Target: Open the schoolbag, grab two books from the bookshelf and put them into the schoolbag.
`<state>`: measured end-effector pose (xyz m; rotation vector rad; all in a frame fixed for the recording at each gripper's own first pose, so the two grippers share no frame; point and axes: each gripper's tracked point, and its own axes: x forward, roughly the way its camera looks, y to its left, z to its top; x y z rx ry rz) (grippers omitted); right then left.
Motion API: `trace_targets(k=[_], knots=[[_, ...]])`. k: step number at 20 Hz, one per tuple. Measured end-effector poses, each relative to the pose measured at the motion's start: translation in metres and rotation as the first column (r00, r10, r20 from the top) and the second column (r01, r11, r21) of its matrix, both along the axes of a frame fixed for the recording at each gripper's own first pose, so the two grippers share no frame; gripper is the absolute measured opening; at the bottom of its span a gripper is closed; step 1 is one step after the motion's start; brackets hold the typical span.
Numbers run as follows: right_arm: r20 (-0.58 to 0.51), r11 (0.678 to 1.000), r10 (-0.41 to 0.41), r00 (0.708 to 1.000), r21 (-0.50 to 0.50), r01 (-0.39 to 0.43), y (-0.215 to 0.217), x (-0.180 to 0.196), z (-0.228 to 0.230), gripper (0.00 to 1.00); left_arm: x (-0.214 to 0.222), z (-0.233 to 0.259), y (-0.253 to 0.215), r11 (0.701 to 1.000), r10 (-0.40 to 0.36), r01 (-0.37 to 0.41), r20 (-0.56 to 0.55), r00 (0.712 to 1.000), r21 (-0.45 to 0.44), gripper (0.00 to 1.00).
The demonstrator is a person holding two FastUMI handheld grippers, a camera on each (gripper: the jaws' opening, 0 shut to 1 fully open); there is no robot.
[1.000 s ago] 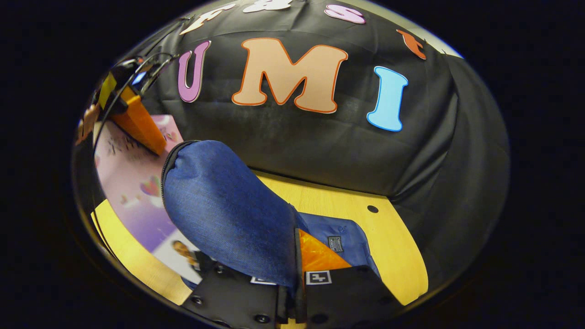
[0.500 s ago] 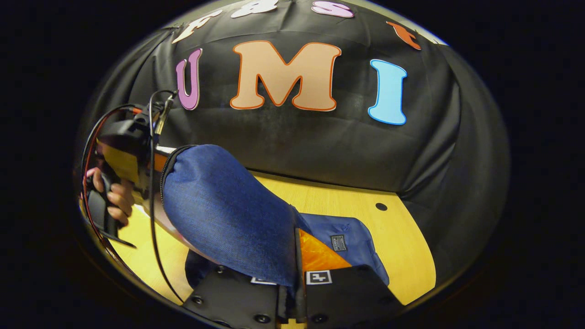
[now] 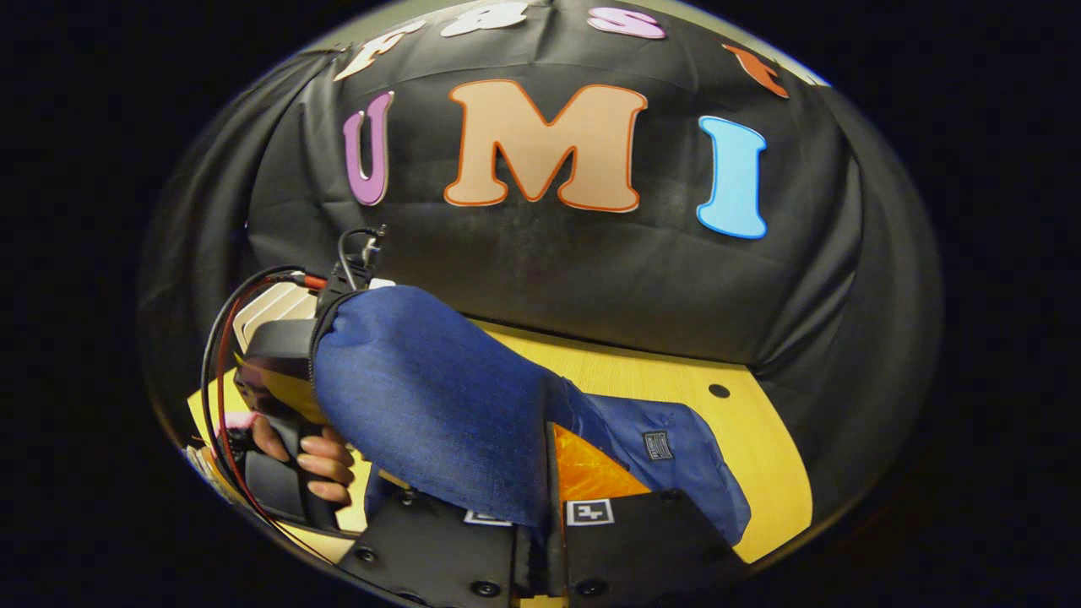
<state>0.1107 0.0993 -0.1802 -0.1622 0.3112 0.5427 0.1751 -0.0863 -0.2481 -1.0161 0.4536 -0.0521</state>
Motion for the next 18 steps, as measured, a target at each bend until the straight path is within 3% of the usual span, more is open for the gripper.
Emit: trace_targets(k=[4,8,11,13,14,16,17,18], knots=[[-0.004,1.000,0.008,1.000,0.005,-0.008,0.008,-0.006,-0.001,0.08,0.010,-0.019,-0.031,0.997,-0.014,0.015,0.009,1.000,-0.079,0.39],[-0.002,1.000,-0.017,1.000,0.019,0.017,-0.003,-0.003,0.000,0.08,0.017,-0.022,-0.045,0.997,-0.047,0.046,-0.011,0.999,-0.064,0.40],[-0.016,0.999,-0.029,0.999,0.019,0.029,-0.010,-0.002,-0.001,0.09,0.004,-0.023,-0.035,0.998,-0.058,0.059,-0.060,0.997,0.020,0.44],[-0.043,0.999,-0.032,0.999,0.015,0.033,-0.015,-0.005,-0.003,0.12,-0.012,-0.022,-0.015,0.994,-0.035,0.044,-0.092,0.995,0.102,0.57],[-0.057,0.999,-0.031,0.998,0.013,0.031,-0.018,-0.008,-0.004,0.12,-0.024,-0.016,-0.007,0.990,-0.037,0.050,-0.098,0.994,0.130,0.71],[-0.080,1.000,-0.023,0.997,0.016,0.024,-0.024,-0.018,-0.004,0.13,-0.052,-0.007,0.011,0.975,-0.046,0.070,-0.117,0.992,0.210,0.75],[-0.095,1.000,-0.015,0.995,0.019,0.016,-0.025,-0.025,-0.005,0.14,-0.065,-0.003,0.021,0.965,-0.044,0.075,-0.124,0.991,0.252,0.65],[-0.114,1.000,-0.003,0.993,0.023,0.005,-0.026,-0.034,-0.007,0.17,-0.079,0.003,0.031,0.953,-0.039,0.076,-0.131,0.991,0.292,0.77]])
